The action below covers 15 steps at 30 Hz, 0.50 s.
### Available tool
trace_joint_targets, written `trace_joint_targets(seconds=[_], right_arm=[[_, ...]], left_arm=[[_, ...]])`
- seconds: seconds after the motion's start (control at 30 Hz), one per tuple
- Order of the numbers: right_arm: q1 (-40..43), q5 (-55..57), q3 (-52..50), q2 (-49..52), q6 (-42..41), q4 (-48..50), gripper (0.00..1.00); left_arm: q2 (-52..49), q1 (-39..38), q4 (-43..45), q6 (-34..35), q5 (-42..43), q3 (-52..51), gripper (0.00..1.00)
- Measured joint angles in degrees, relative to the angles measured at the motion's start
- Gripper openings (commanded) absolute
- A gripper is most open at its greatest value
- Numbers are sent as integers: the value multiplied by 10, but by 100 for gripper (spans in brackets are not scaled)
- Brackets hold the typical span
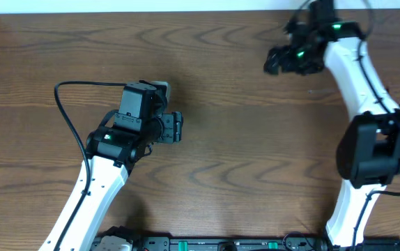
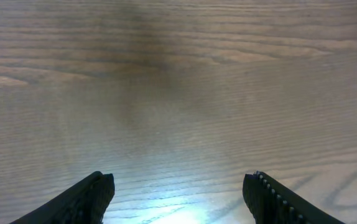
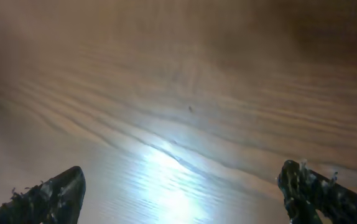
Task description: Untangle cables
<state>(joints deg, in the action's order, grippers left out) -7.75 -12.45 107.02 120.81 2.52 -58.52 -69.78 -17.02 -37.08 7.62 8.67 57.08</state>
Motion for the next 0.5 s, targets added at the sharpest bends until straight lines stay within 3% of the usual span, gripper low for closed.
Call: trace_joint_targets(seconds=[0.2,0.5], right_arm=[[-39,110,-4,-76,30,-49,91],[-40,136,-1,-374,-11,-140,93]], left_arm=[[0,0,0,0,-13,0,72],[0,0,-1,0,-16,0,72]])
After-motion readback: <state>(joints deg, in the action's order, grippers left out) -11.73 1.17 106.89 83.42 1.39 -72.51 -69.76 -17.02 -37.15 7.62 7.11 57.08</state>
